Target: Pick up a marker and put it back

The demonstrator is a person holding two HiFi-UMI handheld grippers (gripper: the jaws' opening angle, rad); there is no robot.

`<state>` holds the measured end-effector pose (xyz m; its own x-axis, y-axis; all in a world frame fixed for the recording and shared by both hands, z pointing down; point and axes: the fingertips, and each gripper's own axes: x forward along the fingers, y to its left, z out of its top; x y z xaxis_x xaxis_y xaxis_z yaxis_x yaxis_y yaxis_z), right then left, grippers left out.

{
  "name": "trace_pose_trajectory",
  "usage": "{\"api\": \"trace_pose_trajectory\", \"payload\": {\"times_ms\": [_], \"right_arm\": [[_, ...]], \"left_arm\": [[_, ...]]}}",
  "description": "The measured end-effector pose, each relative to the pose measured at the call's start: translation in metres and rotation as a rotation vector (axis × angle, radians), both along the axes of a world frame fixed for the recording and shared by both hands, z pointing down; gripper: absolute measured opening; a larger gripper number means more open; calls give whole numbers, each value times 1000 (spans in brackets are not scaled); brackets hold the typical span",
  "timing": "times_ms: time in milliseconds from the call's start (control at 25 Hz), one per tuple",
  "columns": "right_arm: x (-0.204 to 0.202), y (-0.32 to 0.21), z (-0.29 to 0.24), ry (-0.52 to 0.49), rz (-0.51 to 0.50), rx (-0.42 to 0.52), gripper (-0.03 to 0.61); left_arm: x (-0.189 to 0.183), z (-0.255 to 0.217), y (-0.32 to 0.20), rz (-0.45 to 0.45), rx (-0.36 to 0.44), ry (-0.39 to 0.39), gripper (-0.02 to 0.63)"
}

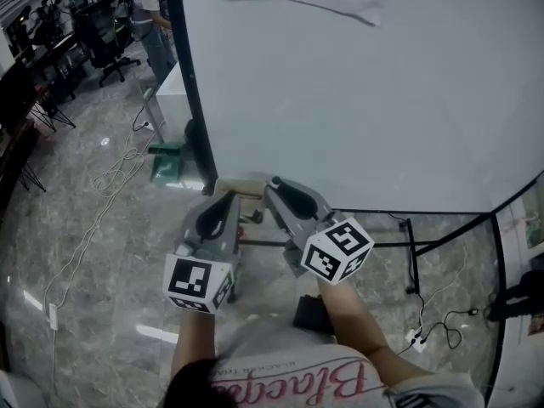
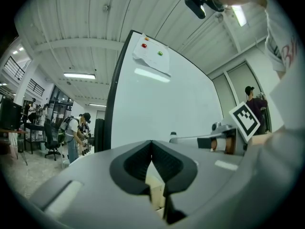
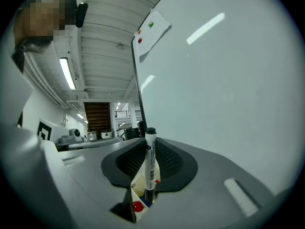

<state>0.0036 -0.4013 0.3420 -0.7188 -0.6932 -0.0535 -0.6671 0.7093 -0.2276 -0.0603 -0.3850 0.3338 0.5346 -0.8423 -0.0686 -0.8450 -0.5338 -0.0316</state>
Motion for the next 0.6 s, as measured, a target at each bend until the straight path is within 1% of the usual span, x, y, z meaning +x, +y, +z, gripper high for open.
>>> {"api": "trace_pose_trajectory", "payload": {"times_ms": [120, 200, 360, 520, 600], "right_arm": [[9, 16, -26, -24, 27, 88, 66], [16, 24, -38, -54, 46, 119, 66], [25, 28, -47, -118, 56, 147, 66], [19, 28, -40, -115, 48, 134, 66], [15, 28, -37, -105, 45, 130, 67]], "left_arm": [[1, -5, 6, 21, 9, 21, 0], [2, -7, 7, 33, 5, 36, -2], [7, -8, 7, 48, 11, 23, -2], [13, -11, 10, 63, 26, 13, -2], [13, -14, 12, 51, 45, -3, -2]]}}
